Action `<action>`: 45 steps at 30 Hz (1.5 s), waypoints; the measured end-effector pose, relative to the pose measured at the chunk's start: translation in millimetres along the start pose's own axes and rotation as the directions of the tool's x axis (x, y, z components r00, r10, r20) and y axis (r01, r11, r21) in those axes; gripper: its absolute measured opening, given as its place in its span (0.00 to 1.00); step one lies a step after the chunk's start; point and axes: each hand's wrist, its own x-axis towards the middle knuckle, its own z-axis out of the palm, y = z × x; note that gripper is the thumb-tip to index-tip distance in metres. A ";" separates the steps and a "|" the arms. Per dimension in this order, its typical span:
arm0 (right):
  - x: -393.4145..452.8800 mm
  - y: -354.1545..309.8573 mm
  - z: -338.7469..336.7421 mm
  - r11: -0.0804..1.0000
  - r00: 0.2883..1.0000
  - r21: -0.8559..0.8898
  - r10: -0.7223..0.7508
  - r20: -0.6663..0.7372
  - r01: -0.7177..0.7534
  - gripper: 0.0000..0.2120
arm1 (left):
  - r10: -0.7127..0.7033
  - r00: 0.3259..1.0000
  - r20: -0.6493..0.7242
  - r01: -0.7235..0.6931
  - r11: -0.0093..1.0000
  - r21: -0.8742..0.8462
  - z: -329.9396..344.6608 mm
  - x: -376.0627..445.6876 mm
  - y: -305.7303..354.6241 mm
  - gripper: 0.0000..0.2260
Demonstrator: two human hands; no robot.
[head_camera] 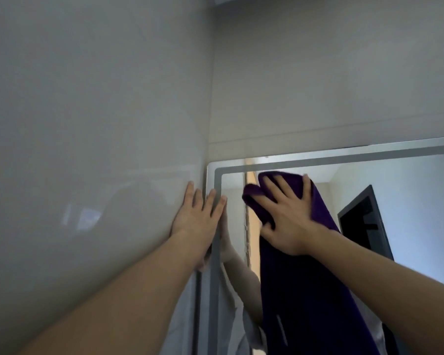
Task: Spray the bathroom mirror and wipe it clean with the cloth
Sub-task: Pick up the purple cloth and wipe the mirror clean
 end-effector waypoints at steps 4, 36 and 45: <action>55.9 -11.1 -4.4 0.998 0.999 -0.034 0.045 -0.012 -0.045 0.35 | -0.064 0.998 0.023 0.059 0.987 0.148 -22.5 -0.6 -21.9 0.54; -44.2 -104.9 25.9 0.948 0.955 0.165 -0.288 0.079 0.272 0.32 | -0.038 0.972 0.231 -0.036 0.950 0.311 -63.5 -47.7 -64.9 0.30; -60.8 -75.4 39.3 0.910 0.955 0.314 -0.296 0.035 0.270 0.34 | -0.037 0.968 0.250 -0.024 0.971 0.236 -83.3 -54.0 -51.1 0.30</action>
